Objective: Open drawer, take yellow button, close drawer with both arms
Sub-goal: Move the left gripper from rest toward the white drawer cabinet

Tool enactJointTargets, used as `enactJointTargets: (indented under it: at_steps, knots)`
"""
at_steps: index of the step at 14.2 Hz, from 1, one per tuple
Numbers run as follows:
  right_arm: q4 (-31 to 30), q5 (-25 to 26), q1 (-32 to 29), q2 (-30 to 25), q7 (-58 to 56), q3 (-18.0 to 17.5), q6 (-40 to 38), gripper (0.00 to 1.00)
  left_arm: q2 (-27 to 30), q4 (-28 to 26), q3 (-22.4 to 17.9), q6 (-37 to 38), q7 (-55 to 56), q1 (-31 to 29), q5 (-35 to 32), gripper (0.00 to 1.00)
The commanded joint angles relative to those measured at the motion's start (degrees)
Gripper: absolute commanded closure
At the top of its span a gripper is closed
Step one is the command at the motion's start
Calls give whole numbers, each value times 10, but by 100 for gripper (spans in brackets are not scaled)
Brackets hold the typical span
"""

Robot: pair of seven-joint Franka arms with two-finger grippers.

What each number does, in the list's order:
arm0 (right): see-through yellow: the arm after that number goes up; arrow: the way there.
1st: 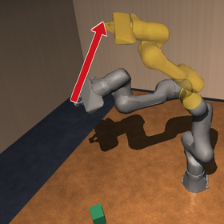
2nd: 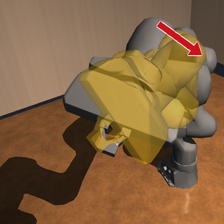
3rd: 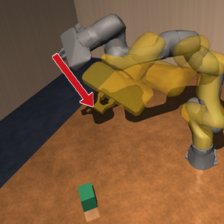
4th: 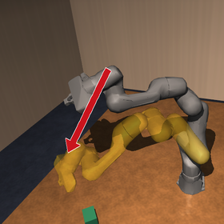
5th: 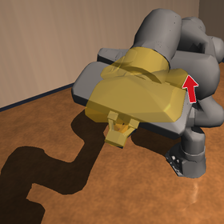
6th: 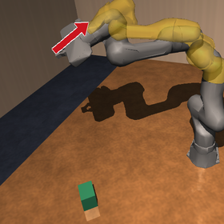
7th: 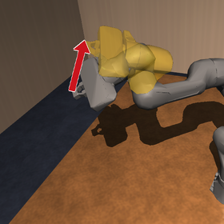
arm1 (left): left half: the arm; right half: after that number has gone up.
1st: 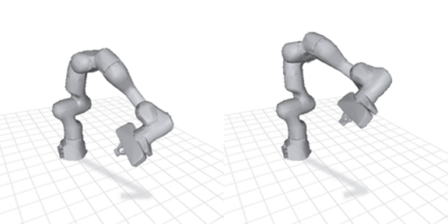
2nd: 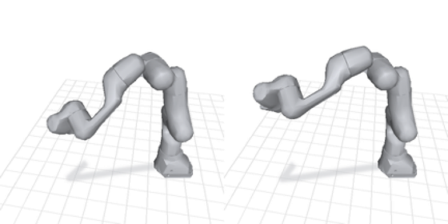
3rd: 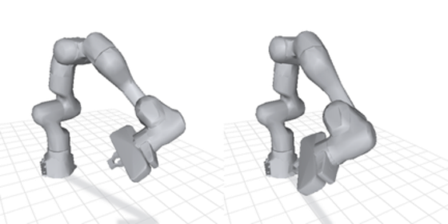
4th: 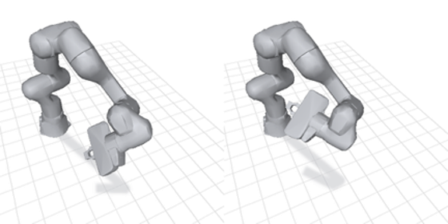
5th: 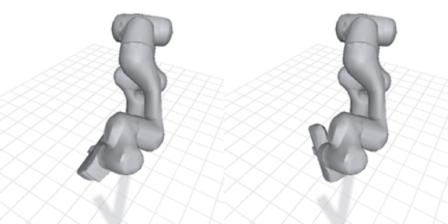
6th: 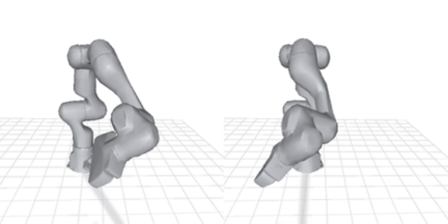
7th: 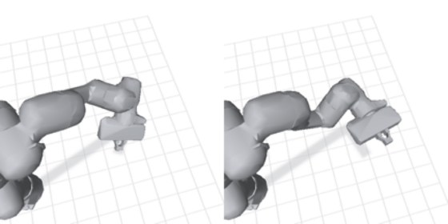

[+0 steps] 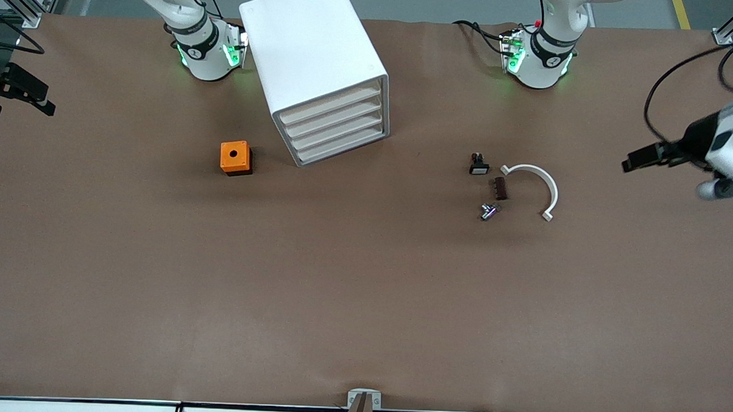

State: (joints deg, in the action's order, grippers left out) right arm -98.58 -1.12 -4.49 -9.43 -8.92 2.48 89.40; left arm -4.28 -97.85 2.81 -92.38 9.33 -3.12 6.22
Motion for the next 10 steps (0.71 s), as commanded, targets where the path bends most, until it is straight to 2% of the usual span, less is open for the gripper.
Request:
enactJointTargets:
  at_steps: [1, 4, 5, 10]
  knots:
    - [-16, -7, -2, -17, 7, -1, 8, 0, -44, 14, 18, -18, 47, 2, 11, 0]
    - [-16, -7, -2, -17, 7, 0, 8, 0, -67, 13, 18, -22, 100, 1, 62, 0]
    - [-16, -7, -2, -16, 7, 0, 9, 0, -79, 14, 18, -23, 144, 3, 80, 0]
    - [-16, -8, -2, -16, 7, 0, 9, 0, -132, 19, 25, -8, 389, 64, 87, 0]
